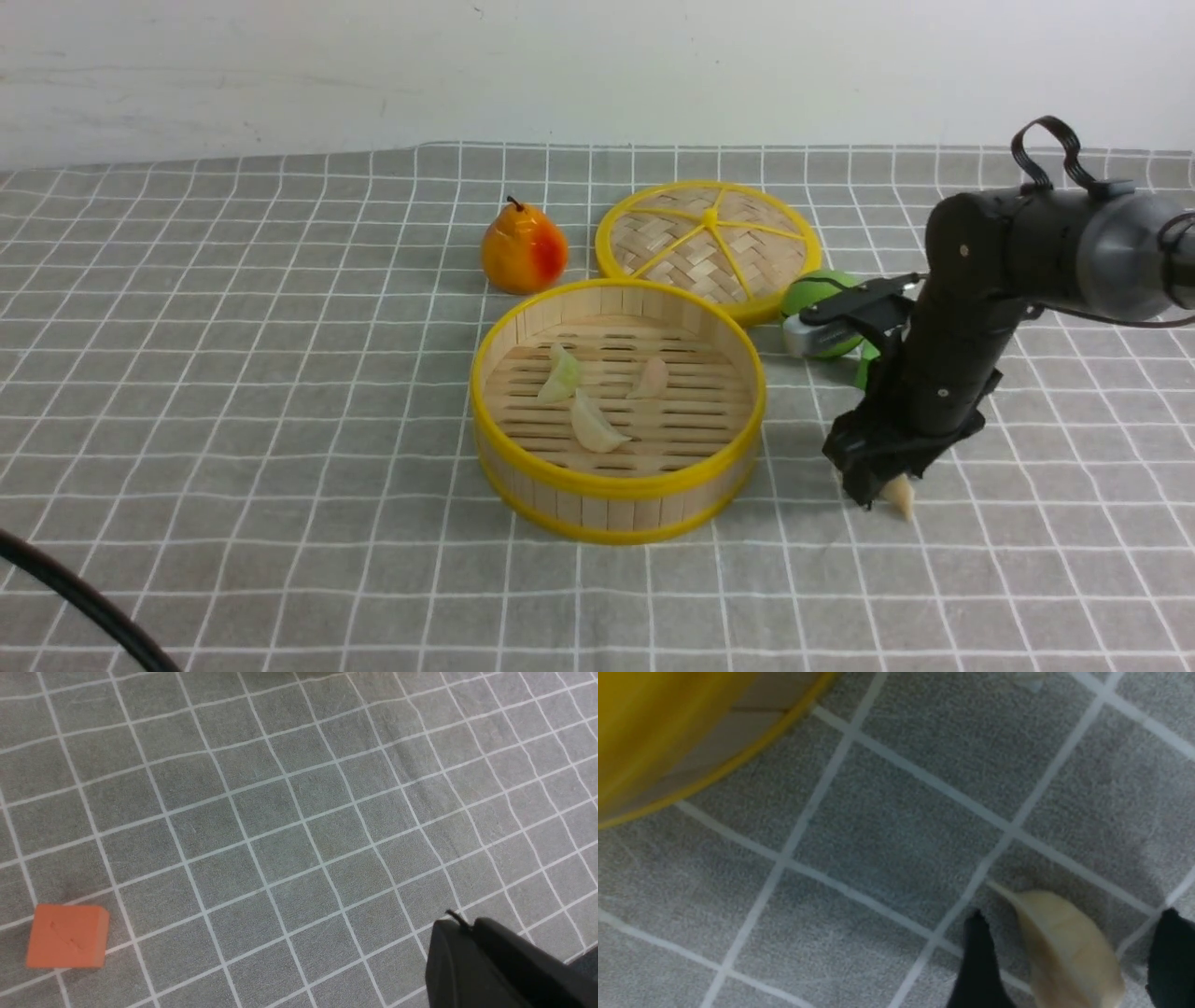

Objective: Put the dumplings into the steamer on the table with the grey tablecloth.
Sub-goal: 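Reach for and grasp a dumpling lying on the table beside the steamer, then place the dumpling in the bamboo steamer basket with the right gripper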

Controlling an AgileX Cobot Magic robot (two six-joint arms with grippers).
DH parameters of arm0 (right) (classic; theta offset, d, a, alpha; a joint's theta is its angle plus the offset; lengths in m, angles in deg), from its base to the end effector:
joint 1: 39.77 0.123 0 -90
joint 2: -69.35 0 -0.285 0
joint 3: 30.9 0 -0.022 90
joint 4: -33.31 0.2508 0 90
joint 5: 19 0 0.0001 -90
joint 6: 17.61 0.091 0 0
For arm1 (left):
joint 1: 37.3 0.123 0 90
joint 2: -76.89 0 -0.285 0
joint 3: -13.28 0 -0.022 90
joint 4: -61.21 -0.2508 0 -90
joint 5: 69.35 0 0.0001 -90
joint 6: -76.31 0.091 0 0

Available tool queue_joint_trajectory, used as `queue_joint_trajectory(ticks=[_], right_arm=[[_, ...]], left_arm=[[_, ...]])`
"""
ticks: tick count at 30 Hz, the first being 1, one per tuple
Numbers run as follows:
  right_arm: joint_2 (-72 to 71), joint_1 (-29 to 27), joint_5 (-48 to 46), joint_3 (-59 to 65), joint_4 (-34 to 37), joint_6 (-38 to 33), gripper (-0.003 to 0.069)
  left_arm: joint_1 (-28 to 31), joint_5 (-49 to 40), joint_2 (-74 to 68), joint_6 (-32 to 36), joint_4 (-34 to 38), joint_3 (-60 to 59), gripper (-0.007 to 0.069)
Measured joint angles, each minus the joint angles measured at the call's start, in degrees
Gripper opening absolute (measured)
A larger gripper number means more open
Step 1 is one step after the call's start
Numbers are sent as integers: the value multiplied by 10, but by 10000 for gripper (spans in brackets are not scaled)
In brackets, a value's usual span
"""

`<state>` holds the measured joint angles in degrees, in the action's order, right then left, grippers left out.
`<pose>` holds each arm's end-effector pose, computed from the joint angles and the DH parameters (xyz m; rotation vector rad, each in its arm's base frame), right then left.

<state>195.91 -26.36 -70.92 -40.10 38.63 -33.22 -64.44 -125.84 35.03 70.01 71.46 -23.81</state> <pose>0.4066 0.1038 0.1670 -0.6671 2.8748 0.1105 0.0768 -0.0545 0.3191 0.3900 2.3716 -0.5020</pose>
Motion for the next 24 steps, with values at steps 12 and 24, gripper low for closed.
queue_joint_trajectory(ticks=[12, 24], right_arm=[[-17, 14, -126, -104, -9, -2, 186], [4, 144, -84, -212, 30, 51, 186]], left_arm=[[0, 0, 0, 0, 0, 0, 43], [0, 11, 0, 2, -1, 0, 56]])
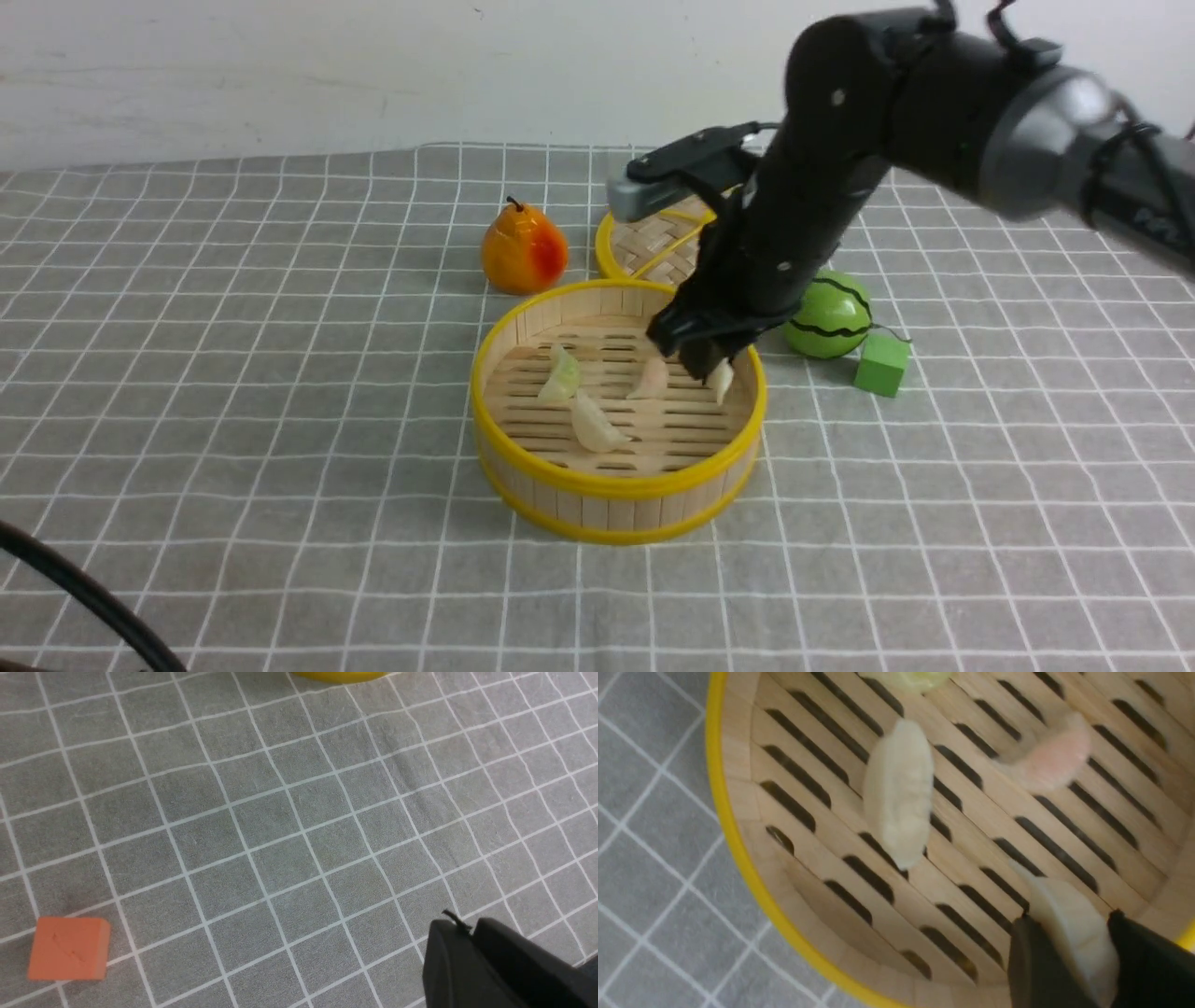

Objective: Put the dumplings into the steamer on the table with the grey tablecloth.

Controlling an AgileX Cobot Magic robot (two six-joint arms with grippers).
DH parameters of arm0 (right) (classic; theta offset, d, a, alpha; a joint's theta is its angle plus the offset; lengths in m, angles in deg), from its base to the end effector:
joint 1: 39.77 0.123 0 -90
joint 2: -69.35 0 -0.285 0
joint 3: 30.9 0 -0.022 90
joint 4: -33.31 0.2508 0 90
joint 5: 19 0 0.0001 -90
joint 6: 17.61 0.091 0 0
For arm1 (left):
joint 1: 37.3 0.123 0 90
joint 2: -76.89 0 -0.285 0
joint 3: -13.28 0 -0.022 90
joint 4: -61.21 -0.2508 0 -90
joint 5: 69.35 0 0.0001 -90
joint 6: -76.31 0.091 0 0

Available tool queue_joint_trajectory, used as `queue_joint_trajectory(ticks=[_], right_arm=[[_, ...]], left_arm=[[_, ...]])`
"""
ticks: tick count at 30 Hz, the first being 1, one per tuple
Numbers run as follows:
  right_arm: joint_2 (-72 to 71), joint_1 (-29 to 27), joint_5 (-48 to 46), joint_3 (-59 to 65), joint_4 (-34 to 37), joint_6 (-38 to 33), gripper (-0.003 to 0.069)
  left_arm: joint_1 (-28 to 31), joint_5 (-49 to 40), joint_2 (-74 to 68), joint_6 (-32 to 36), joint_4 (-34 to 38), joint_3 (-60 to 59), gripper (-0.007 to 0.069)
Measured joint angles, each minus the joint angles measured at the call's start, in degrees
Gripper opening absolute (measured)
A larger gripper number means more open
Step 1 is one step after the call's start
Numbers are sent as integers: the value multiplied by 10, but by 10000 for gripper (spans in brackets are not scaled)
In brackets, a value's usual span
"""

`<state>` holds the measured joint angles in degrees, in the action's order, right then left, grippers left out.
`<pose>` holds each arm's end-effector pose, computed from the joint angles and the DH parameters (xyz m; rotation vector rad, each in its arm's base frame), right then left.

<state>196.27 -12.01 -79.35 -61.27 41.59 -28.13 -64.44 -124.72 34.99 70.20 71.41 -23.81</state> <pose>0.4005 0.2237 0.2612 -0.8422 2.6192 0.2752 0.0781 -0.0550 0.3203 0.3885 2.3521 -0.5034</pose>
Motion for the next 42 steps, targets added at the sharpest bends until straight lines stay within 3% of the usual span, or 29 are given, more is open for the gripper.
queue_joint_trajectory(ticks=[10, 16, 21, 26, 32, 38, 42], right_arm=[[74, 10, 32, 0, -4, 34, 208], [75, 10, 17, -12, -8, 52, 427], [58, 10, -19, -36, -2, 52, 458], [-11, 10, -62, -47, 1, 52, 388], [-126, 10, -99, -25, 17, 45, 162], [-269, 10, -4, 126, 85, 5, -1], [-370, 10, 90, 241, 117, -31, -20]], left_arm=[[0, -7, 0, 0, 0, 0, 64], [0, -5, 34, 1, -9, -13, 72], [0, 15, 116, 0, -14, -64, 74], [0, 49, 268, -21, -15, -134, 77], [0, 159, 350, -47, -64, -159, 80], [0, 171, 340, -47, -84, -162, 88], [0, 166, 333, -47, -84, -163, 90]])
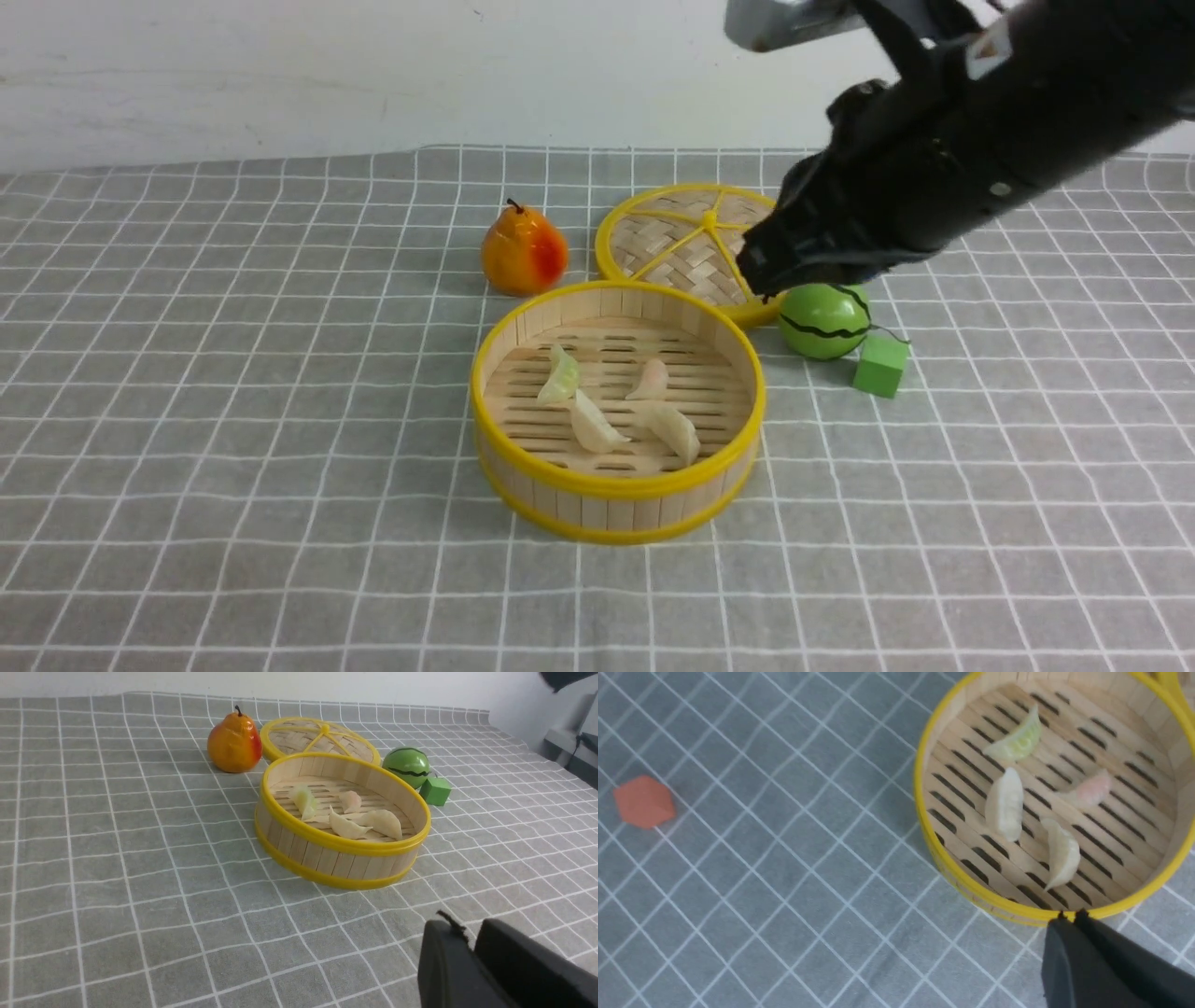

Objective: Put the dumplings into the steamer on the table with the grey tablecloth.

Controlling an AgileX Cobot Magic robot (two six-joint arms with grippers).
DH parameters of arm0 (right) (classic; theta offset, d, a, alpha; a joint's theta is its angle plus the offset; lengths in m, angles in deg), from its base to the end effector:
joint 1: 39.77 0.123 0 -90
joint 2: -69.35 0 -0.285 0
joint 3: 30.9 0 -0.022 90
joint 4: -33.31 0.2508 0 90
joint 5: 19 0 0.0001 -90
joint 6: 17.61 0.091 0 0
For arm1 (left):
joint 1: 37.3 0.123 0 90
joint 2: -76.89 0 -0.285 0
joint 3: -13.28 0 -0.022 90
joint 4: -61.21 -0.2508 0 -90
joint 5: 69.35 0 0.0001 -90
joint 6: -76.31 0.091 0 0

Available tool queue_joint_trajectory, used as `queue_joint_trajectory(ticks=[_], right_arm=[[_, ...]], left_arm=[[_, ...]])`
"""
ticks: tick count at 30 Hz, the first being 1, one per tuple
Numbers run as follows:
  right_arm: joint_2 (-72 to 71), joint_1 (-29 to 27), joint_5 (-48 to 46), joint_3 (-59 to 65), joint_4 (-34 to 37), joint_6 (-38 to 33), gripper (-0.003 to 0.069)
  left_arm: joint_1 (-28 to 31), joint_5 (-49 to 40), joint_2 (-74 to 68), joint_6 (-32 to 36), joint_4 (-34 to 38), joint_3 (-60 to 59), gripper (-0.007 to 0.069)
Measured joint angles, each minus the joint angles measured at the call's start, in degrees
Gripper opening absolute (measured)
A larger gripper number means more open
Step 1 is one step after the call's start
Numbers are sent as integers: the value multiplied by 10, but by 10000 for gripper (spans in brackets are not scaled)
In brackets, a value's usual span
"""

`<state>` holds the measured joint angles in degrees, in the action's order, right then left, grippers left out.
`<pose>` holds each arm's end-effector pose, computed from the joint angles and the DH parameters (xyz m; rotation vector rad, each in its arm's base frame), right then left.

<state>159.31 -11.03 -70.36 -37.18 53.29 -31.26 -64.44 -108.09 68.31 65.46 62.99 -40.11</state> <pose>0.2605 0.1706 0.3973 -0.7351 2.2414 0.5556 0.0158 -0.0101 0.2858 0.2459 1.7691 -0.5151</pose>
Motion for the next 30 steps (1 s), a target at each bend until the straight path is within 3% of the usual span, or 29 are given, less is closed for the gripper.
queue_joint_trajectory(ticks=[6, 11, 30], right_arm=[[-192, 0, 153, 184, 25, -30, -20], [-294, 0, 195, 276, 27, -33, -17], [-346, 0, 85, 309, 10, -33, -8]], left_arm=[[0, -14, 0, 0, 0, 0, 93], [0, -19, 0, 0, 0, 0, 101], [0, -22, 0, 0, 0, 0, 124]])
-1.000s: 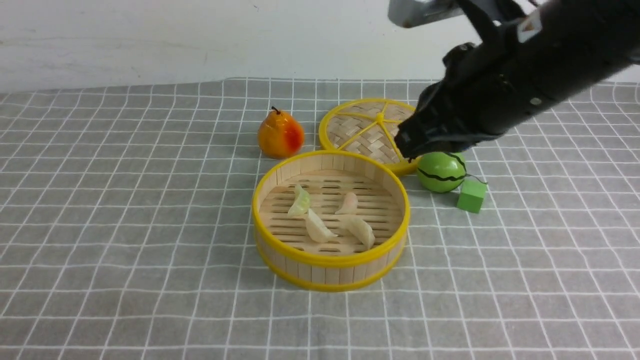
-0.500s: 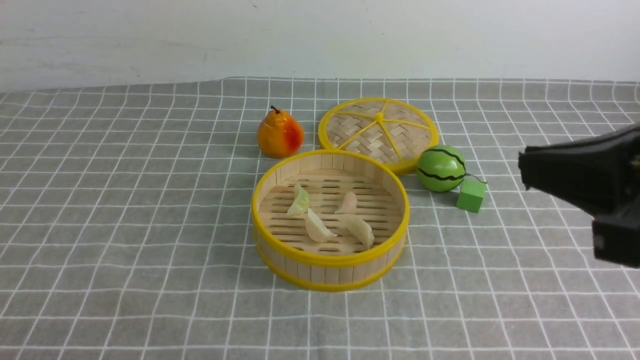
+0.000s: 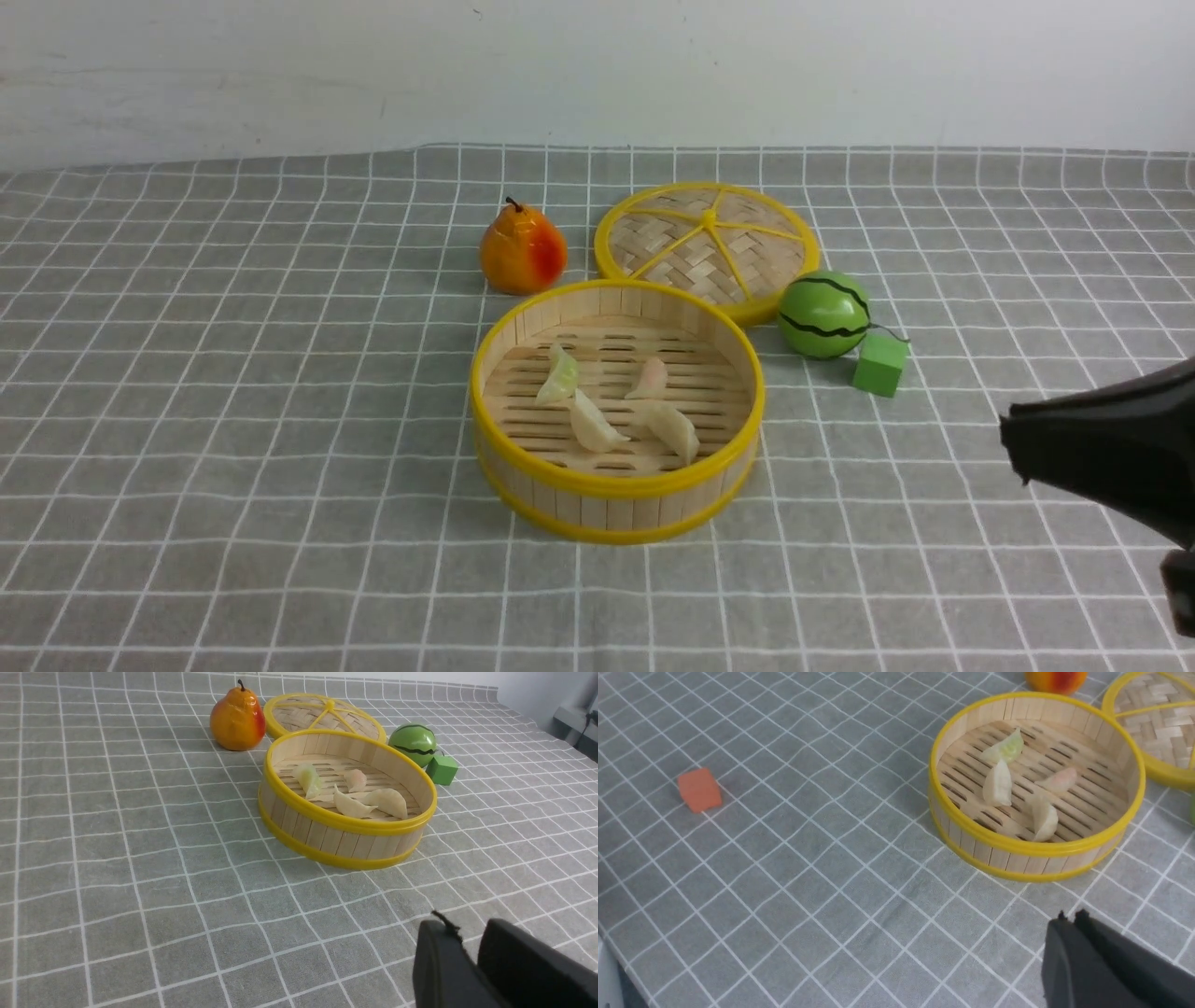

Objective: Put the dumplings into the steamer on the table with the grey tablecloth.

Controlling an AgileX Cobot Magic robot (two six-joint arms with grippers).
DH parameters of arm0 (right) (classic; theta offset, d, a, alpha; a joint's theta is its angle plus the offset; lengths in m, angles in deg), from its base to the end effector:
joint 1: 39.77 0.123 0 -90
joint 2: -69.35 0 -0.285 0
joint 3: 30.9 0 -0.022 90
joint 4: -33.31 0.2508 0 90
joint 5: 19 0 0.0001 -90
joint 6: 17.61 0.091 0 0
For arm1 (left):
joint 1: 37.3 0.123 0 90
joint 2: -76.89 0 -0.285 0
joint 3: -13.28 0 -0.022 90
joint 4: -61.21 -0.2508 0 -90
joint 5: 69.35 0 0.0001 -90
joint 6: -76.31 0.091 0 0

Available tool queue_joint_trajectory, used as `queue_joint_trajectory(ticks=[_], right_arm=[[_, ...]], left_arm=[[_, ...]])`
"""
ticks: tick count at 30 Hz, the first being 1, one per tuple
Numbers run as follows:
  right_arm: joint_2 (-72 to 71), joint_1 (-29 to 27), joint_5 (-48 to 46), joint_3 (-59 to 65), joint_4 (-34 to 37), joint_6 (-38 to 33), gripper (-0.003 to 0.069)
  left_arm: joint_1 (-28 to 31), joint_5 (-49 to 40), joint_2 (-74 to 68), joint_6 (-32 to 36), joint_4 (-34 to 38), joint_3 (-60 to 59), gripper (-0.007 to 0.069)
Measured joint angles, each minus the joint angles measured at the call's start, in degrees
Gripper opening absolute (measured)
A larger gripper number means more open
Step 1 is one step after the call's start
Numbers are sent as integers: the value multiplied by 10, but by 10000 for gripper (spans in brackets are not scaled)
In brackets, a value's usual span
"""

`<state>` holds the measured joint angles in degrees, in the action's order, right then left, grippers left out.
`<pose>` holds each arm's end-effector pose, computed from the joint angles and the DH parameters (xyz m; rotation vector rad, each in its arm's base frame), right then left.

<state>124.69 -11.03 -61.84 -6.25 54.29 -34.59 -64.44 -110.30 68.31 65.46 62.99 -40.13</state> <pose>0.1268 0.0948 0.3773 -0.6971 2.0226 0.5436 0.0151 -0.0098 0.2823 0.2521 1.8079 -0.5068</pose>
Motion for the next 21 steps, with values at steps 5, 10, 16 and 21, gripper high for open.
queue_joint_trajectory(ticks=[5, 10, 16, 21], right_arm=[[-4, 0, 35, 17, -6, 1, -21], [-77, -26, 125, 99, -69, 48, -20], [-219, -153, 165, 229, -171, 158, -20], [-327, -272, 185, 353, -222, 237, -20]], left_arm=[[0, 0, 0, 0, 0, 0, 127], [0, -1, 0, 0, -1, 0, 130], [0, -1, 0, 0, 0, 0, 136], [0, -2, 0, 0, 0, 0, 143]])
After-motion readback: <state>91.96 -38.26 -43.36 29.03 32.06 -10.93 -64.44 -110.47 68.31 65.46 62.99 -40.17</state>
